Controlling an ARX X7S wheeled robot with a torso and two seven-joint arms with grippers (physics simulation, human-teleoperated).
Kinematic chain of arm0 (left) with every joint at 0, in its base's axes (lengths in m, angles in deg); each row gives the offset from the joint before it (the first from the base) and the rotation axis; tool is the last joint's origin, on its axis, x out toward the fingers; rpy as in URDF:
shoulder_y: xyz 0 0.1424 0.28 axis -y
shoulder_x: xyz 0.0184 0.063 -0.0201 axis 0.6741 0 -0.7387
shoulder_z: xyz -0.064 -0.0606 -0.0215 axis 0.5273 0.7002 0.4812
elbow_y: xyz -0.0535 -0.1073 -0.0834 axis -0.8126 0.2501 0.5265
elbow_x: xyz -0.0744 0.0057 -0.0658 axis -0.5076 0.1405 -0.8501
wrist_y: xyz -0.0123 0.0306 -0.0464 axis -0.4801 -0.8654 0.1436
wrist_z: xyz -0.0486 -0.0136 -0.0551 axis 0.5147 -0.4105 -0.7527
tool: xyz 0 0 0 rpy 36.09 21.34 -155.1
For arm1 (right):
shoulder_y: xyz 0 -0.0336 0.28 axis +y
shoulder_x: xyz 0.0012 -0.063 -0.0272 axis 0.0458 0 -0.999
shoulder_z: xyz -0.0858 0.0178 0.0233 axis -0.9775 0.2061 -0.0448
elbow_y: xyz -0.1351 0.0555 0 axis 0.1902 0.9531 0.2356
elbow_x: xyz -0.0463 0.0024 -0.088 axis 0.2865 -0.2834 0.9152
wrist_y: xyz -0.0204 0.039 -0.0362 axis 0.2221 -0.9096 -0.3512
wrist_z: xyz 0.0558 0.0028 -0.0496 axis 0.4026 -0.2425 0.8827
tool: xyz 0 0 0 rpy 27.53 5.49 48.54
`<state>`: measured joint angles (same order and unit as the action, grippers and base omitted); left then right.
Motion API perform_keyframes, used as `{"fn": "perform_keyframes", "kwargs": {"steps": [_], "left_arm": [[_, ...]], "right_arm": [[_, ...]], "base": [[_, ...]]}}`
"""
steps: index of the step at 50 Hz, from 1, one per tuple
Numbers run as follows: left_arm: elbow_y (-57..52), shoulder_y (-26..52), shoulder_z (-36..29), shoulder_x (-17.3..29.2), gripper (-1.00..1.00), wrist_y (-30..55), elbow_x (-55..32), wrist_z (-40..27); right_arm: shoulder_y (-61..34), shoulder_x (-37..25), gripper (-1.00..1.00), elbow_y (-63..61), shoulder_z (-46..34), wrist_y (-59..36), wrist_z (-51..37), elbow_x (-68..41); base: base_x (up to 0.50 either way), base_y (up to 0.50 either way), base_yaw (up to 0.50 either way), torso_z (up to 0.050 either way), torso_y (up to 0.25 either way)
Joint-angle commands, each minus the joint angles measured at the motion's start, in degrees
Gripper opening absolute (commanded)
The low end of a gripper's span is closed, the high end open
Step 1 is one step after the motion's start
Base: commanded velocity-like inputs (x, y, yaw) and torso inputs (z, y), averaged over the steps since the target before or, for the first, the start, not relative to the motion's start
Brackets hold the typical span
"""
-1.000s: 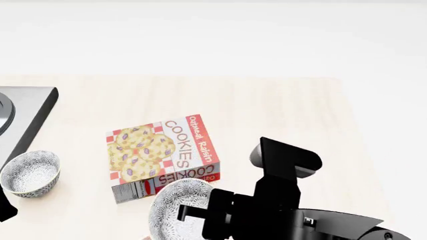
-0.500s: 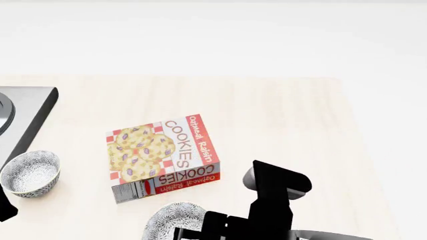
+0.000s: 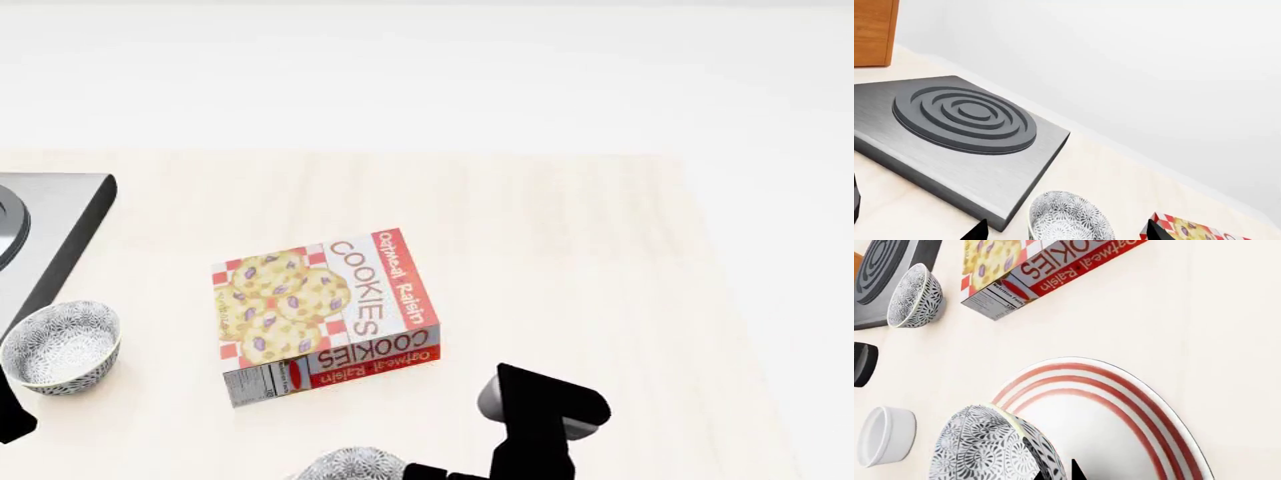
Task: Pick the akita bowl next to the plate and place it on the plate.
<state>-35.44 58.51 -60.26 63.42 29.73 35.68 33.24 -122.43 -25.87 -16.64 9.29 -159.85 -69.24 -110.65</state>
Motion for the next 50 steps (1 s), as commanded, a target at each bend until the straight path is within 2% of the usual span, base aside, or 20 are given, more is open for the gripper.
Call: {"fn": "perform_keyframes", "kwargs": {"steps": [1,33,34,45,50], "left_arm": [[0.2,0.0,-0.1,0.1,1.00,-0.2,-0.1,0.1],[-0.3,-0.2,-0.4,0.4,1.00,-0.2,-0.5,-0.5],[-0.2,-0.1,-0.5,0.4,1.00,-0.2,-0.4,-0.5],[-0.4,0.0,-0.5,0.6,1.00,0.0,-0.7,-0.7],[-0.2,0.0,-0.6,0.6,1.00,-0.1,-0.7,-0.7]], "right_arm": [[0.9,-0.1,-1.00,0.0,-1.4,1.4,2.7,0.8],[0.9,-1.8,-1.00,-0.8,-6.1,3.0,6.0,3.9],[0.8,-1.6,1.00,-0.1,-5.8,3.3,5.5,3.8],[0.6,-2.5,1.00,-2.1,-7.3,4.0,7.4,4.7],[0.4,-2.6,1.00,-3.7,-7.0,3.1,5.5,2.9]], "base": [[0.00,0.00,0.00,0.000,0.010],[0.00,0.00,0.00,0.000,0.000],[0.00,0.00,0.00,0.000,0.010],[0.00,0.00,0.00,0.000,0.000],[0.00,0.00,0.00,0.000,0.000]]}}
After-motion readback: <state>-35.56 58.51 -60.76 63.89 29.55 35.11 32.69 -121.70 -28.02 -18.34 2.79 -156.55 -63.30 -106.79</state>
